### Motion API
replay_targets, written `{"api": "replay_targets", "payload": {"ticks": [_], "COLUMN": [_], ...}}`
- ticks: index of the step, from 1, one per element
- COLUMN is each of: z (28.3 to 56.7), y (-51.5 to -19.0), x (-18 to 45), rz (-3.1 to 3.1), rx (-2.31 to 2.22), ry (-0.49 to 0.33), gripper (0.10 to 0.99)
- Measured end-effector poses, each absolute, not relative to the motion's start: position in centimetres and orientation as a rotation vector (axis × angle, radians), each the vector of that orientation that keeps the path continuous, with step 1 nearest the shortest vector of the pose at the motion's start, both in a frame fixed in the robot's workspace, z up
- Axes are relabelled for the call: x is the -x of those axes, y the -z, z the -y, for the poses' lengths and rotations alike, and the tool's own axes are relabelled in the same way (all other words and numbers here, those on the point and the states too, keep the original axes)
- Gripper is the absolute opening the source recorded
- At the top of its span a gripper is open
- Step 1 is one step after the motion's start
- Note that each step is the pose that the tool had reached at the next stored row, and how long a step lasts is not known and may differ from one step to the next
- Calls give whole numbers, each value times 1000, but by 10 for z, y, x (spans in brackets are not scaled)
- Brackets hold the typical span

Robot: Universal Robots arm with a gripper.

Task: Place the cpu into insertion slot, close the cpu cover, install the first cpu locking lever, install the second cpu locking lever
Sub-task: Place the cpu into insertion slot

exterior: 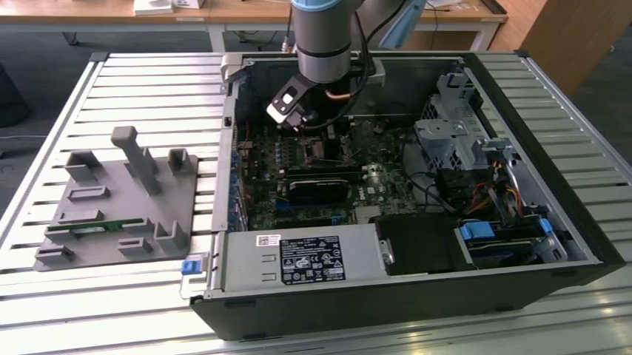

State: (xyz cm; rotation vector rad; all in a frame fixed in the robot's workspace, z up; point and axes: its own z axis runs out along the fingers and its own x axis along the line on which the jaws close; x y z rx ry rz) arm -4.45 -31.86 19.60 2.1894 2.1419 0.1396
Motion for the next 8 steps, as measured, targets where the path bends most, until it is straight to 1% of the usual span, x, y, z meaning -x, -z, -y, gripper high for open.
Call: {"api": "replay_targets", "payload": {"ticks": [4,5,6,7,8], "z": [319,319,319,319,319], "y": [-201,-202,-203,-204,-205], "x": [44,44,44,44,43], "rz": [-2144,-2145,-2146,-2148,-2150], "rx": [-2191,-2192,-2194,-2196,-2198], "ry": [-137,-135,-132,-128,-125], "gripper": [600,584,525,525,463]}}
